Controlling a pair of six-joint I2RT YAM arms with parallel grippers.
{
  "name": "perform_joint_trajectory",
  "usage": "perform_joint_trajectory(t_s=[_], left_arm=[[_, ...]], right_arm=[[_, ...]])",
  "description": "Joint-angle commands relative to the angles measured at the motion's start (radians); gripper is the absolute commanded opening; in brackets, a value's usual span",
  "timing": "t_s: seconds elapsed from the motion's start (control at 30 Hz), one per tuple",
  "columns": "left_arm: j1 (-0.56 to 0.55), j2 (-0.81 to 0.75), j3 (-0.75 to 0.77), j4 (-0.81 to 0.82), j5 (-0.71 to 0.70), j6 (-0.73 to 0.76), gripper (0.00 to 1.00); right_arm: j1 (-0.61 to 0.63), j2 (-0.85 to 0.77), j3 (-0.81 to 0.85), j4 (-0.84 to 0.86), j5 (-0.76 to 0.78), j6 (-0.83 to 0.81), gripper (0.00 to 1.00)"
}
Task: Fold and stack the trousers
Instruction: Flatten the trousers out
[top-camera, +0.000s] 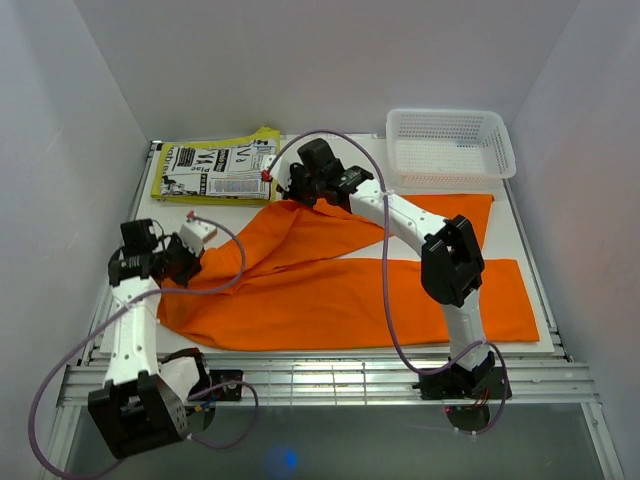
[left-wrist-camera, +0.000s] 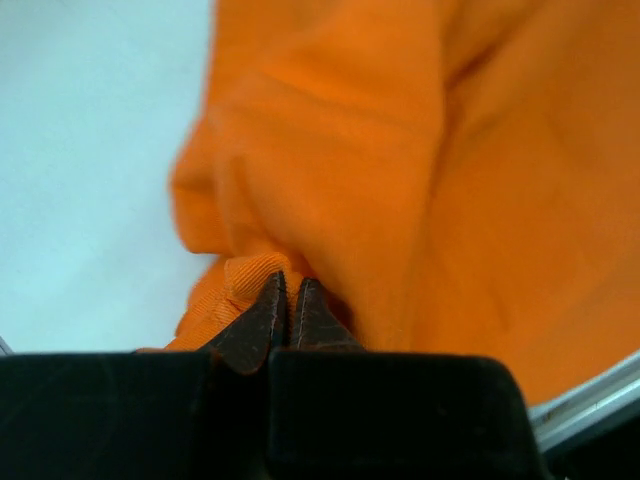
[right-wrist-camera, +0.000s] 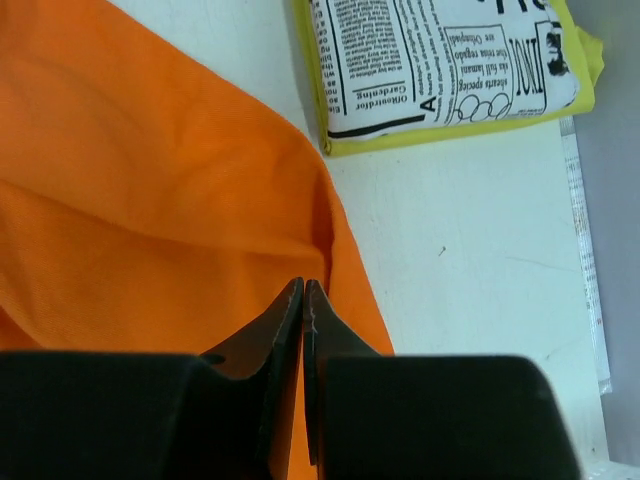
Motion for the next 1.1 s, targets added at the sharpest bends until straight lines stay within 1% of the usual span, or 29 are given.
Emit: perform_joint_trajectory(t_s=[0.0, 0.03, 0.13, 0.2, 0.27, 0.3, 0.33, 0.37, 0.43, 0.47, 0.5, 0.53, 0.57, 0.6, 0.67, 0.7, 0.73, 0.77, 0.83, 0.9, 0.93, 1.0, 1.03, 1.07], left_arm=[[0.000, -0.225, -0.151, -0.120, -0.052, 0.311, 0.00], [0.000, -0.275, -0.244, -0.114, -0.106, 0.341, 0.00], [0.001, -0.426, -0.378, -0.122, -0.141, 0.405, 0.00], [0.001, -0.464, -0.398, -0.082, -0.126, 0.375, 0.00], [0.000, -0.438, -0.388, -0.085, -0.080, 0.381, 0.04], [0.000, -0.412, -0.378, -0.091, -0.066, 0.381, 0.05], [0.000, -0.378, -0.365, -0.100, -0.052, 0.383, 0.06], [0.001, -0.303, -0.322, -0.146, -0.009, 0.389, 0.12], [0.001, -0.225, -0.258, -0.207, 0.049, 0.395, 0.26], [0.000, -0.158, -0.189, -0.258, 0.081, 0.369, 0.35], [0.000, -0.130, -0.155, -0.284, 0.150, 0.366, 0.59], [0.000, -0.107, -0.126, -0.313, 0.180, 0.370, 0.81], [0.000, -0.076, -0.098, -0.347, 0.201, 0.372, 0.86], [0.000, -0.064, -0.058, -0.349, 0.224, 0.357, 0.96], [0.001, -0.033, -0.035, -0.366, 0.229, 0.337, 0.96], [0.001, 0.005, -0.012, -0.390, 0.233, 0.365, 0.96], [0.000, 0.024, 0.000, -0.413, 0.241, 0.375, 0.95], [0.000, 0.039, 0.014, -0.425, 0.246, 0.370, 0.95], [0.000, 0.075, 0.072, -0.413, 0.264, 0.285, 0.92], [0.004, 0.101, 0.123, -0.363, 0.284, 0.182, 0.91], [0.006, 0.143, 0.181, -0.351, 0.292, 0.087, 0.91], [0.033, 0.194, 0.244, -0.318, 0.316, 0.007, 0.88], [0.052, 0.220, 0.273, -0.306, 0.324, -0.063, 0.87], [0.100, 0.272, 0.325, -0.307, 0.357, -0.076, 0.86]], right_arm=[[0.007, 0.016, 0.092, -0.079, -0.071, -0.016, 0.08], [0.006, 0.011, 0.086, -0.087, -0.088, -0.022, 0.08], [-0.005, -0.033, 0.009, -0.104, -0.113, -0.047, 0.08], [-0.003, -0.044, -0.020, -0.110, -0.108, -0.062, 0.08], [-0.005, -0.032, -0.007, -0.113, -0.104, -0.055, 0.22], [-0.005, -0.008, 0.028, -0.116, -0.108, -0.039, 0.27], [-0.005, 0.009, 0.053, -0.125, -0.113, -0.027, 0.41], [-0.003, 0.052, 0.079, -0.131, -0.131, -0.012, 0.52], [-0.003, 0.106, 0.174, -0.160, -0.176, 0.030, 0.71], [-0.002, 0.134, 0.205, -0.165, -0.187, 0.043, 0.73], [0.001, 0.184, 0.231, -0.170, -0.200, 0.059, 0.74], [0.003, 0.206, 0.269, -0.174, -0.232, 0.079, 0.74], [0.009, 0.238, 0.282, -0.176, -0.249, 0.085, 0.74], [0.013, 0.249, 0.289, -0.173, -0.266, 0.091, 0.74], [0.027, 0.258, 0.293, -0.150, -0.341, 0.129, 0.74], [0.033, 0.263, 0.293, -0.142, -0.372, 0.151, 0.74], [0.041, 0.266, 0.297, -0.138, -0.424, 0.172, 0.74], [0.058, 0.269, 0.303, -0.137, -0.443, 0.203, 0.75], [0.089, 0.276, 0.296, -0.137, -0.440, 0.212, 0.75], [0.136, 0.278, 0.235, -0.133, -0.428, 0.182, 0.72], [0.150, 0.280, 0.210, -0.136, -0.397, 0.168, 0.67], [0.185, 0.312, 0.179, -0.171, -0.360, 0.124, 0.59], [0.191, 0.325, 0.182, -0.232, -0.334, 0.116, 0.49], [0.194, 0.351, 0.187, -0.266, -0.329, 0.108, 0.44]])
